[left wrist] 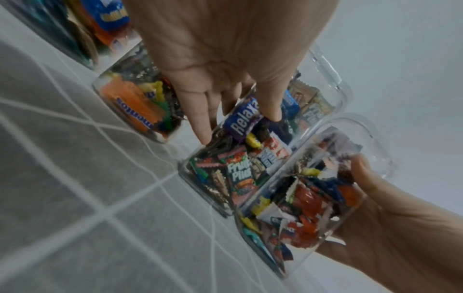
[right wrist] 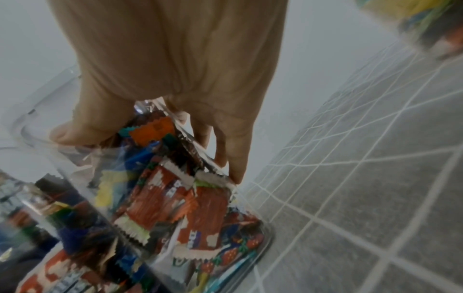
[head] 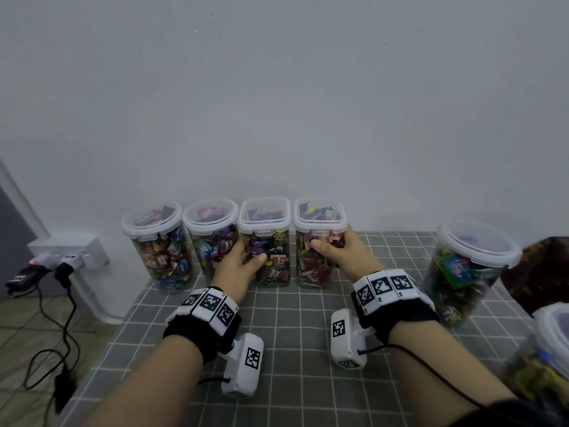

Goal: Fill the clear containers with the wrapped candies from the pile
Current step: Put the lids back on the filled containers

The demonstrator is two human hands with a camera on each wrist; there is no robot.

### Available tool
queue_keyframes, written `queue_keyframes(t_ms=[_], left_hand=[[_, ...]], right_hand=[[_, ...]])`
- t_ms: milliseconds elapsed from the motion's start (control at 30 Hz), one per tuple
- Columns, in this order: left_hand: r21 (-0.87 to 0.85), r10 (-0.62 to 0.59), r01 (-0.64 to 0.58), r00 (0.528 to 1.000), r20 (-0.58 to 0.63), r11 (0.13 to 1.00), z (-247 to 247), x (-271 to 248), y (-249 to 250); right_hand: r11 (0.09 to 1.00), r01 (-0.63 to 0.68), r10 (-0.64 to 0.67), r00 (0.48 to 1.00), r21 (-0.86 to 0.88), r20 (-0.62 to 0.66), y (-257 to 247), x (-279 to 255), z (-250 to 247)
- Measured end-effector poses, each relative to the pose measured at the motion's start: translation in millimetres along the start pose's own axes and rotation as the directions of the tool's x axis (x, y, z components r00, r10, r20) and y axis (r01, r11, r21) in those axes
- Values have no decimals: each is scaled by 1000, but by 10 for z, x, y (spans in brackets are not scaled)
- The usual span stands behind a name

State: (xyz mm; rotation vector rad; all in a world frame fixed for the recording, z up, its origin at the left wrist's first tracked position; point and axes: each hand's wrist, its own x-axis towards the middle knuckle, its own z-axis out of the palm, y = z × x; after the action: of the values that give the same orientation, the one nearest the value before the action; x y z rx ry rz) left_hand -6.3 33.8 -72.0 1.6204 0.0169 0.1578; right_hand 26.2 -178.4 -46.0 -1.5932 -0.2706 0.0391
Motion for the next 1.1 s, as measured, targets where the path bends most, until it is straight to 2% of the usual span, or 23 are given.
queue_keyframes(t_ms=[200,333,633,733,800,867,1000,1100], left_hand=[[195,48,-36,997,-61,980,-32,3,-76],[438,77,-31,993,-87,899,-64,4,-3],[607,105,-18,989,-109,795,-113,-34,92],[669,74,55,984,-164,741,-129,-84,108],[700,61,87,981,-184,708,-152,-139,111],[685,64,96,977,-204,722,-175,-197,113],[705,84,82,976,-198,705,-158,-381,223],[711,93,51,982,-162,702,-63,-560,376]], right_hand=[[996,-71,72,997,-50,18,-121,-38,-18],[987,-78,77,997,-141,-15,-162,-88,-32],[969,-63,51,997,-238,-56,-257,-217,38],[960,-97,67,990,-263,-121,-284,-313,87],[941,-155,92,973,-303,-211,-288,-396,112],[917,-204,97,948,-343,-303,-318,-509,131],[852,-206,-2,918,-481,-397,-562,-897,174],[831,-116,-130,910,-544,-393,-822,-1270,201]])
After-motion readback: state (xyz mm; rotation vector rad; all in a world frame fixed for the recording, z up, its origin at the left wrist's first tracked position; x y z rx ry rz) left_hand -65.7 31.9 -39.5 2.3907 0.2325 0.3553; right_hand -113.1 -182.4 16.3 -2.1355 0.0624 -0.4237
